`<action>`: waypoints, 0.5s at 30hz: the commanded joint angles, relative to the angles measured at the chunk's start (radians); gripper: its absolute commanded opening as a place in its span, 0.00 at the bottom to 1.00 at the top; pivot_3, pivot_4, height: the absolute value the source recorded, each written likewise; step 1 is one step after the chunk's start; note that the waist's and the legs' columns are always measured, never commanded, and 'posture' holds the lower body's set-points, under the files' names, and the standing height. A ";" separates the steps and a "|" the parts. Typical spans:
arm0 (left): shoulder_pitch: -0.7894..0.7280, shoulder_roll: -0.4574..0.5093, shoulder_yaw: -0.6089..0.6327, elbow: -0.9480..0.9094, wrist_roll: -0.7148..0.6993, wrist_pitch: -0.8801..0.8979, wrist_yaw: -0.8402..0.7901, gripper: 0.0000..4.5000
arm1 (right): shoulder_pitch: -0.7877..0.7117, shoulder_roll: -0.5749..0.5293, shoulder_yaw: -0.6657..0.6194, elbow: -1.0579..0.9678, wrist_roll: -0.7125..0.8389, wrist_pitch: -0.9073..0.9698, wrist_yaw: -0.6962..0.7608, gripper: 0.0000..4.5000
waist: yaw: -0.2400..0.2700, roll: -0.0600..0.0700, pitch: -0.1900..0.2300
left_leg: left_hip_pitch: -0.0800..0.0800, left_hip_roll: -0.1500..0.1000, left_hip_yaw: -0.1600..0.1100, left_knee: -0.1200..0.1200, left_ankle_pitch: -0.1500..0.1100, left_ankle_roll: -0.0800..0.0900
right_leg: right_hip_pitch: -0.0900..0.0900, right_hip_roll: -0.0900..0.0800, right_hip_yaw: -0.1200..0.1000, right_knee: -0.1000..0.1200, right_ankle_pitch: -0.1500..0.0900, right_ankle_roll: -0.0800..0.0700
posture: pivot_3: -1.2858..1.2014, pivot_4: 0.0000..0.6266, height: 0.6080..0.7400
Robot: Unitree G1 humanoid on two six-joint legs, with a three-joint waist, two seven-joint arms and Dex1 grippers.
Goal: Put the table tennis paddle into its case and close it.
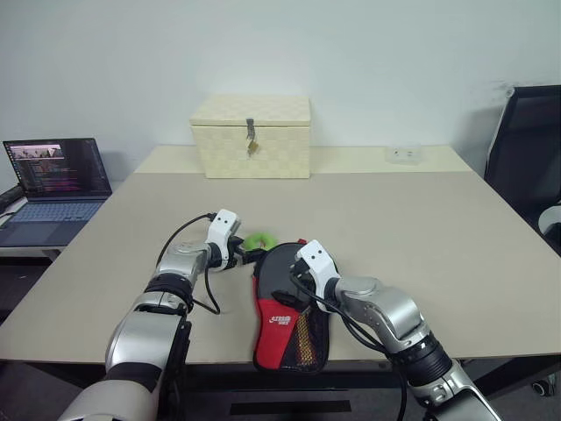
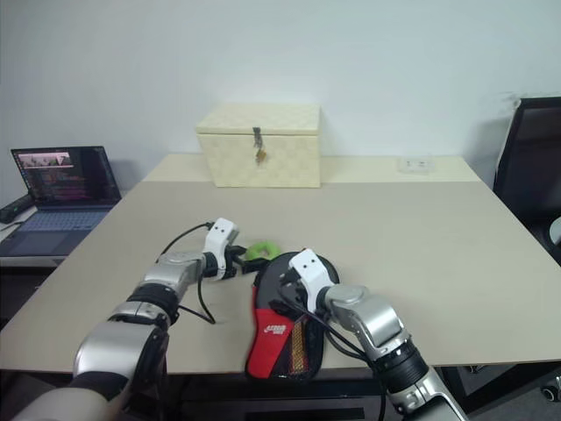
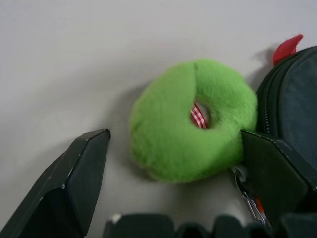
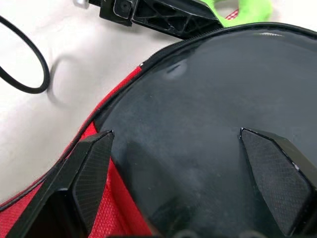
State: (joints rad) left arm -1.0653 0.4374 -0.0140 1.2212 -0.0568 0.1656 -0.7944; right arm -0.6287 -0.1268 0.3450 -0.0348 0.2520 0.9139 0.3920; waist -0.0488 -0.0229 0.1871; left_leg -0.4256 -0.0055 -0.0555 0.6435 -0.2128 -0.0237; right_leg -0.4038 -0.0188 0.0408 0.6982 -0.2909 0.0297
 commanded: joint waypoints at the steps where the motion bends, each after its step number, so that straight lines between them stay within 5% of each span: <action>1: -0.019 -0.017 0.005 0.043 0.027 -0.015 0.017 0.99 | 0.009 -0.001 -0.010 -0.040 -0.011 0.016 -0.005 1.00 | 0.000 0.000 0.000 | 0.000 0.000 0.000 0.000 0.000 0.000 | 0.000 0.000 0.000 0.000 0.000 0.000 | 0.52 0.24 1.00; 6: -0.025 -0.047 0.012 0.049 0.039 -0.039 0.030 0.81 | 0.001 -0.012 -0.008 -0.020 -0.053 -0.016 -0.028 1.00 | 0.003 0.000 0.000 | 0.000 0.000 -0.001 0.001 0.000 0.000 | 0.001 0.000 0.000 0.000 0.000 0.000 | 0.52 0.24 1.00; 15: -0.068 -0.071 -0.007 0.076 0.111 -0.096 0.138 0.12 | 0.033 -0.047 0.029 0.015 -0.097 -0.028 0.011 1.00 | 0.009 -0.001 -0.001 | 0.000 0.000 -0.001 0.002 0.000 0.000 | 0.001 0.000 -0.001 0.001 0.000 0.001 | 0.52 0.24 1.00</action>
State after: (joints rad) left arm -1.1039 0.3614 -0.0062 1.2849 0.0164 0.0886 -0.7177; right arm -0.6136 -0.1678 0.3590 -0.0329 0.1650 0.8785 0.3899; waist -0.0394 -0.0240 0.1863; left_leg -0.4250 -0.0061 -0.0561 0.6451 -0.2122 -0.0234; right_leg -0.4020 -0.0188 0.0401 0.6991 -0.2903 0.0306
